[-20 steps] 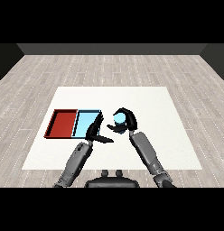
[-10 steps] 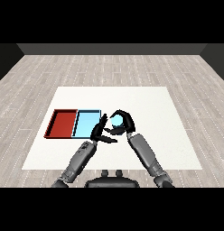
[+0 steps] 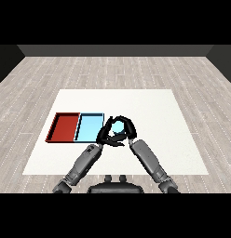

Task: Pick the blue can and put it in the blue box

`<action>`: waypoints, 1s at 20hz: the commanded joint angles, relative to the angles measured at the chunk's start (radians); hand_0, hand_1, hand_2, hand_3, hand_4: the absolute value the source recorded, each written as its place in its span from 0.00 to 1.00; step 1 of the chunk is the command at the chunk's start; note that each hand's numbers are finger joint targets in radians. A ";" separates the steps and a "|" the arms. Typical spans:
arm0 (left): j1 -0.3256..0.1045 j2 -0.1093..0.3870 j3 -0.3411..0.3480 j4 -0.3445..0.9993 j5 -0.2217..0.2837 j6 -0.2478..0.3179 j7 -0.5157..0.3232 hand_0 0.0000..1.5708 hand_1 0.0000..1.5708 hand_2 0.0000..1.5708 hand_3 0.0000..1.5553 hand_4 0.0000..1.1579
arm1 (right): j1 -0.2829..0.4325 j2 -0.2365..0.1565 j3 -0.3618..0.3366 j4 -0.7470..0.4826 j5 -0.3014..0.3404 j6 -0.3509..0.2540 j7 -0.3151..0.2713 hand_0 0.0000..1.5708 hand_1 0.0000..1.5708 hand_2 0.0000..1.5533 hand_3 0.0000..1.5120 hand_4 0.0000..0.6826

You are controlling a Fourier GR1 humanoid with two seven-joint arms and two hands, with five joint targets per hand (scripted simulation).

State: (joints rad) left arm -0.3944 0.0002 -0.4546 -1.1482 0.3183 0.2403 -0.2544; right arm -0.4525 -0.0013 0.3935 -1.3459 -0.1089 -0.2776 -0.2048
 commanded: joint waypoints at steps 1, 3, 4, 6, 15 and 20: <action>0.038 0.000 0.015 -0.054 -0.032 -0.019 0.040 0.00 0.00 0.00 0.00 0.00 | -0.029 0.001 0.025 0.013 -0.041 -0.029 0.010 0.94 0.94 0.94 0.94 0.89; 0.061 0.012 -0.002 -0.133 -0.061 0.010 0.089 0.00 0.00 0.00 0.00 0.00 | -0.033 0.001 -0.011 -0.070 -0.002 0.016 0.103 0.94 0.94 0.94 0.94 0.87; -0.043 0.000 -0.056 -0.024 0.002 0.051 0.026 0.00 0.00 0.00 0.00 0.00 | -0.095 0.001 0.050 0.092 -0.082 -0.044 -0.029 0.94 0.94 0.94 0.94 0.86; 0.003 0.000 -0.024 -0.008 -0.005 0.002 0.002 0.00 0.00 0.00 0.00 0.00 | 0.032 0.001 0.069 -0.024 -0.032 -0.041 -0.013 0.93 0.93 0.94 0.93 0.85; -0.083 0.000 -0.045 0.010 -0.001 0.086 0.047 0.00 0.00 0.00 0.00 0.00 | -0.123 0.001 0.108 0.108 -0.106 -0.087 -0.039 0.94 0.94 0.94 0.93 0.77; -0.109 0.000 -0.032 0.085 -0.034 0.122 0.077 0.00 0.00 0.00 0.00 0.00 | -0.016 0.001 0.096 -0.022 -0.073 -0.040 0.016 0.95 0.95 0.94 0.93 0.83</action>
State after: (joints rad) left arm -0.4643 0.0067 -0.4850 -1.1036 0.3071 0.3084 -0.2220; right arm -0.5156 -0.0097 0.4887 -1.3126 -0.1921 -0.3344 -0.2059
